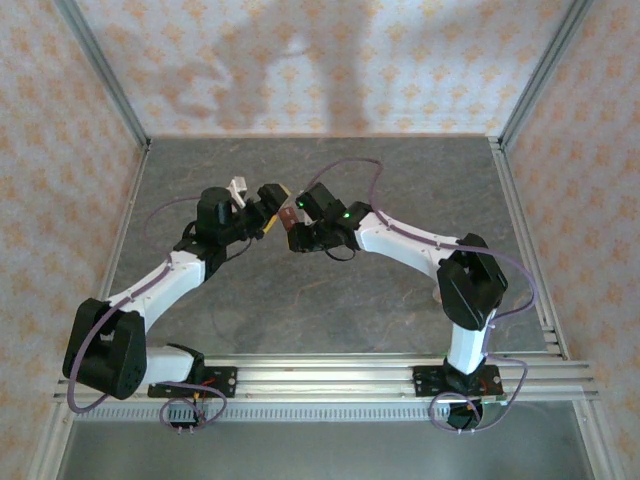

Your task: Sort the pills into containers

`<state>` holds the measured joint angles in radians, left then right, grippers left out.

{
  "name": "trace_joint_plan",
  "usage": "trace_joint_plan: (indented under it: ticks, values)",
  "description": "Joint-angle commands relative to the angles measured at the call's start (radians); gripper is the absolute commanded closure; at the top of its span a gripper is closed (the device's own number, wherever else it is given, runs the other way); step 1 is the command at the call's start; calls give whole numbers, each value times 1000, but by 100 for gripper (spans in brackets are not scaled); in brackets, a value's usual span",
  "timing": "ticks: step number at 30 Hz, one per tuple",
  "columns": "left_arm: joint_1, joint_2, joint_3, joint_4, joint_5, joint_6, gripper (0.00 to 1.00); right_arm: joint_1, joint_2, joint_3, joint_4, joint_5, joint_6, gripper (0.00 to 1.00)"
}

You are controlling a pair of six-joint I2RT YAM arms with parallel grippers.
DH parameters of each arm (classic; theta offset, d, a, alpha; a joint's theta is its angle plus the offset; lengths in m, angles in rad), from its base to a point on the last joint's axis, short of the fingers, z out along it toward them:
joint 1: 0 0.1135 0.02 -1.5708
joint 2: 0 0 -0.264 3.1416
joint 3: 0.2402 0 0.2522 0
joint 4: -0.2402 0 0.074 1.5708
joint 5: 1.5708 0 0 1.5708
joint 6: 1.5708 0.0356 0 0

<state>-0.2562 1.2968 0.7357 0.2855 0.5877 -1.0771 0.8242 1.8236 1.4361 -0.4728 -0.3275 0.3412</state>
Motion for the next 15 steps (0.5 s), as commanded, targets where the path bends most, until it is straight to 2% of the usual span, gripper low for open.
trace_joint_plan:
  ticks: [1, 15]
  values:
    - [-12, 10, -12, 44, -9, -13, 5, 7, -14, 22, 16, -3, 16, 96]
    - [-28, 58, 20, 83, -19, -25, 5, 8, -12, 14, 30, -18, 25, 97]
